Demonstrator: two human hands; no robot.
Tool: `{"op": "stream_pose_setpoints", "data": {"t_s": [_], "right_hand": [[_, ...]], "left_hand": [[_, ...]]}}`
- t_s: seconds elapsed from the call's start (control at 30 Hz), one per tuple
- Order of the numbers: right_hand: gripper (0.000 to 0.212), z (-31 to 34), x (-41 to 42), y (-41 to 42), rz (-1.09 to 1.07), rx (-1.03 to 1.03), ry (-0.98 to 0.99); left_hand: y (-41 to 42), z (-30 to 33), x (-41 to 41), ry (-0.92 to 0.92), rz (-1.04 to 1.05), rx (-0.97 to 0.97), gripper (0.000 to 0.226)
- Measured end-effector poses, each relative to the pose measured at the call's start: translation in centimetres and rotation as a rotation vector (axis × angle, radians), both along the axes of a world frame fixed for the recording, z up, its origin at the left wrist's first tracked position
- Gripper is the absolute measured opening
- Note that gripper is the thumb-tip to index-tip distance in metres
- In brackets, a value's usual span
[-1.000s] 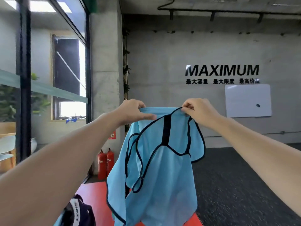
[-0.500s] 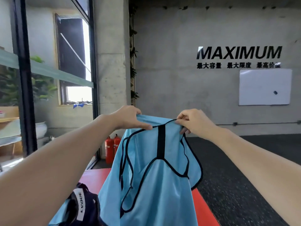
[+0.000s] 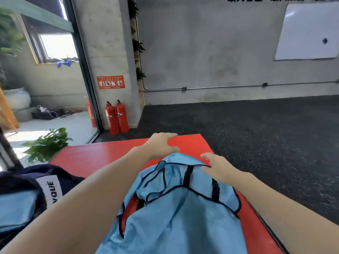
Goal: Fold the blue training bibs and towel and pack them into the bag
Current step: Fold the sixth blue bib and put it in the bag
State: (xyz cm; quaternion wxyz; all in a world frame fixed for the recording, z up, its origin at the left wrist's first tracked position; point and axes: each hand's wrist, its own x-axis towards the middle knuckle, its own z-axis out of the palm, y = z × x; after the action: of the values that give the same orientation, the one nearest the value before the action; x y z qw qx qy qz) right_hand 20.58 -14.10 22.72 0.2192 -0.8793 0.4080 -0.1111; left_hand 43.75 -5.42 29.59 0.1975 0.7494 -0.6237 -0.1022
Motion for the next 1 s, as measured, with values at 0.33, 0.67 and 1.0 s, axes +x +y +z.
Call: {"op": "stream_pose_setpoints", "data": {"t_s": [0.33, 0.67, 1.0], "right_hand": [[0.035, -7.2, -1.2, 6.5, -0.006, 0.137, -0.110], [0.018, -9.0, 1.8, 12.7, 0.116, 0.049, -0.178], [0.058, -8.9, 12.7, 13.1, -0.087, -0.078, 0.091]], "left_hand": [[9.2, -9.7, -0.5, 0.167, 0.088, 0.036, 0.051], [22.4, -16.8, 3.0, 0.178, 0.377, -0.064, 0.031], [19.2, -18.3, 6.6, 0.166, 0.502, -0.054, 0.046]]}}
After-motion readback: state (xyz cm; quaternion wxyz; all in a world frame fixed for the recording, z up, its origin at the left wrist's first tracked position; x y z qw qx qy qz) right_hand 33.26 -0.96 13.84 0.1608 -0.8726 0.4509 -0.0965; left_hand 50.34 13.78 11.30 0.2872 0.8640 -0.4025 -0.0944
